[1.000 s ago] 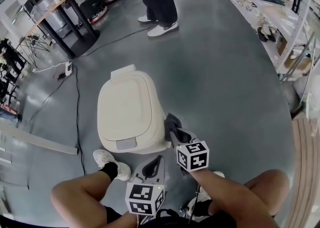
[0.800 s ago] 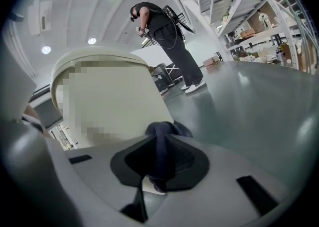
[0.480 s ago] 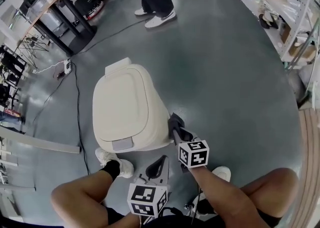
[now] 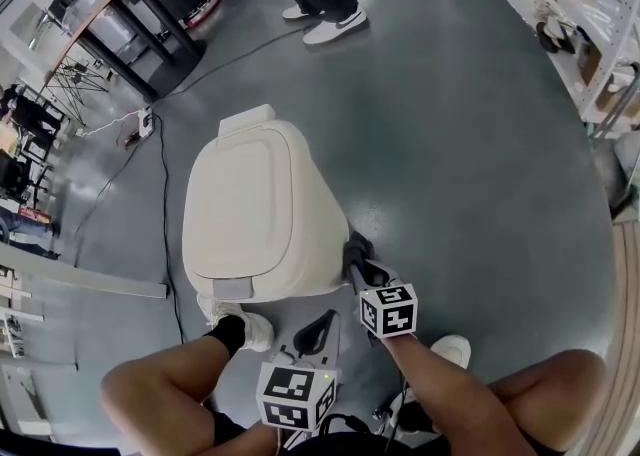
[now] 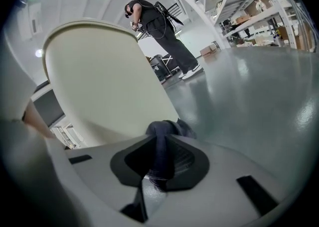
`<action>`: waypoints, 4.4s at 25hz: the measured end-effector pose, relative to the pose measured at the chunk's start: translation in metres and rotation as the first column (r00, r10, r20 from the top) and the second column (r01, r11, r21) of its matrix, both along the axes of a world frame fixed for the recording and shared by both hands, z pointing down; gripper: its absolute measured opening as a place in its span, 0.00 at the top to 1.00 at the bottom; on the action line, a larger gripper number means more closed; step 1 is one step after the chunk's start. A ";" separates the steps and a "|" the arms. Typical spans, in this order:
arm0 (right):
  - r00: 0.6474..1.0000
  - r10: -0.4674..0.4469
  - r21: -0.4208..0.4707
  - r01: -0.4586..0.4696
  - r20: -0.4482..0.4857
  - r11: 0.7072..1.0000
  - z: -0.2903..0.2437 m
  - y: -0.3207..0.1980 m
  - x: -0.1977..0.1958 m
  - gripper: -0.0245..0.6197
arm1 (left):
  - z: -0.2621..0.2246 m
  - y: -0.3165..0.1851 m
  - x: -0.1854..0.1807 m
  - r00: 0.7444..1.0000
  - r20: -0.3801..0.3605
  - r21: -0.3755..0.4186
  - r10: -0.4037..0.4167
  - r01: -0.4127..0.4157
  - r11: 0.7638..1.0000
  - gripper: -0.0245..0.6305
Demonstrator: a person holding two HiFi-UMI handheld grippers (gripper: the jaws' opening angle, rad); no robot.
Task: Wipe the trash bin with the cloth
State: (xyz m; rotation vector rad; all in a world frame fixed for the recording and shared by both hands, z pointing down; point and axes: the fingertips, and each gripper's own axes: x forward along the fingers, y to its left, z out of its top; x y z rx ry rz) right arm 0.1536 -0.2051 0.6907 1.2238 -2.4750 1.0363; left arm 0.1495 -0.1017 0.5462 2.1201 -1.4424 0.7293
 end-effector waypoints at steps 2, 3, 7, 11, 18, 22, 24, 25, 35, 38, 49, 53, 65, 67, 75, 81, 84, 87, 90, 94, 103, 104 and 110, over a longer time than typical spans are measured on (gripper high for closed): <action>1.000 0.025 0.001 -0.025 -0.014 1.000 -0.001 0.000 -0.001 0.88 | 0.000 -0.001 -0.001 1.000 0.005 0.000 0.002 -0.002 1.000 0.96; 0.999 0.039 0.000 -0.040 -0.016 0.999 -0.002 -0.001 0.000 0.88 | 0.001 -0.001 -0.001 1.000 0.007 -0.001 0.003 -0.003 1.000 0.96; 0.996 0.092 0.017 -0.092 0.006 0.996 -0.017 -0.007 0.009 0.88 | 0.002 -0.002 0.003 1.000 0.013 -0.002 0.004 -0.004 1.000 0.96; 0.994 0.097 0.133 -0.102 0.041 0.986 -0.061 -0.021 0.012 0.88 | -0.002 -0.004 0.001 1.000 0.017 0.009 0.003 -0.003 1.000 0.96; 0.993 0.062 0.381 -0.098 0.105 0.919 -0.163 -0.034 0.018 0.88 | -0.017 -0.006 0.001 1.000 0.006 0.051 0.000 0.000 0.999 0.96; 0.994 0.031 0.479 -0.079 0.109 0.874 -0.204 -0.030 0.017 0.88 | -0.021 -0.005 0.002 1.000 0.008 0.067 0.002 -0.002 0.998 0.96; 0.994 0.024 0.512 -0.078 0.111 0.855 -0.219 -0.029 0.016 0.88 | -0.023 -0.004 0.002 1.000 0.006 0.073 0.002 -0.002 0.997 0.96; 0.994 0.020 0.525 -0.074 0.108 0.848 -0.223 -0.028 0.014 0.88 | -0.024 -0.004 0.002 1.000 0.005 0.076 0.003 -0.003 0.997 0.96; 1.000 -0.005 0.553 0.012 -0.014 0.833 -0.203 -0.026 0.005 0.88 | -0.019 -0.001 0.004 1.000 -0.004 0.063 0.013 -0.013 0.998 0.96; 1.000 -0.006 0.517 0.018 -0.025 0.856 -0.182 -0.028 0.002 0.88 | -0.011 -0.001 0.003 1.000 -0.007 0.047 0.019 -0.018 0.999 0.96; 0.999 -0.012 0.393 0.032 -0.053 0.919 -0.124 -0.032 0.000 0.88 | 0.003 0.000 0.004 1.000 -0.015 0.022 0.019 -0.019 1.000 0.96; 0.997 -0.014 0.350 0.038 -0.070 0.936 -0.104 -0.032 -0.001 0.88 | 0.003 -0.004 0.004 0.999 -0.043 0.032 0.016 -0.015 0.999 0.96; 0.988 -0.030 0.213 0.063 -0.154 0.975 -0.049 -0.026 -0.008 0.88 | 0.007 -0.009 -0.004 0.997 -0.082 0.036 -0.012 0.015 0.999 0.96; 0.988 -0.034 0.185 0.062 -0.152 0.981 -0.041 -0.025 -0.008 0.88 | 0.008 -0.008 -0.003 0.997 -0.081 0.032 -0.014 0.017 0.999 0.96; 0.984 -0.001 0.225 0.042 -0.179 0.973 -0.049 -0.032 -0.001 0.88 | 0.009 -0.008 -0.001 0.997 -0.076 0.029 -0.002 0.004 1.000 0.96; 0.992 0.039 0.324 0.003 -0.122 0.946 -0.093 -0.049 0.001 0.88 | 0.008 -0.006 -0.003 0.997 -0.072 0.030 -0.001 0.003 1.000 0.96; 0.994 0.062 0.386 -0.024 -0.086 0.922 -0.125 -0.059 0.006 0.88 | 0.005 -0.006 -0.003 0.997 -0.073 0.033 0.000 0.003 0.999 0.96; 0.996 0.078 0.451 -0.048 -0.048 0.891 -0.157 -0.069 0.010 0.88 | 0.004 -0.006 -0.002 0.997 -0.072 0.041 0.003 0.000 0.999 0.96; 0.996 0.086 0.509 -0.070 -0.008 0.858 -0.188 -0.077 0.014 0.88 | 0.003 -0.006 -0.001 0.997 -0.072 0.042 0.001 0.002 0.999 0.96; 0.997 0.079 0.564 -0.077 0.022 0.822 -0.217 -0.082 0.012 0.88 | 0.003 -0.005 -0.001 0.997 -0.073 0.041 0.004 -0.001 0.999 0.96; 0.999 0.041 0.547 -0.021 -0.024 0.837 -0.204 -0.094 -0.004 0.88 | 0.007 -0.001 -0.006 0.998 -0.066 0.035 0.011 -0.009 0.999 0.96; 0.999 0.041 0.539 -0.018 -0.030 0.842 -0.199 -0.095 -0.005 0.88 | 0.008 0.000 -0.008 0.998 -0.066 0.034 0.010 -0.008 0.999 0.96; 0.997 0.039 0.497 -0.004 -0.059 0.868 -0.171 -0.099 -0.010 0.88 | 0.009 -0.002 -0.013 0.998 -0.070 0.030 0.001 0.001 1.000 0.96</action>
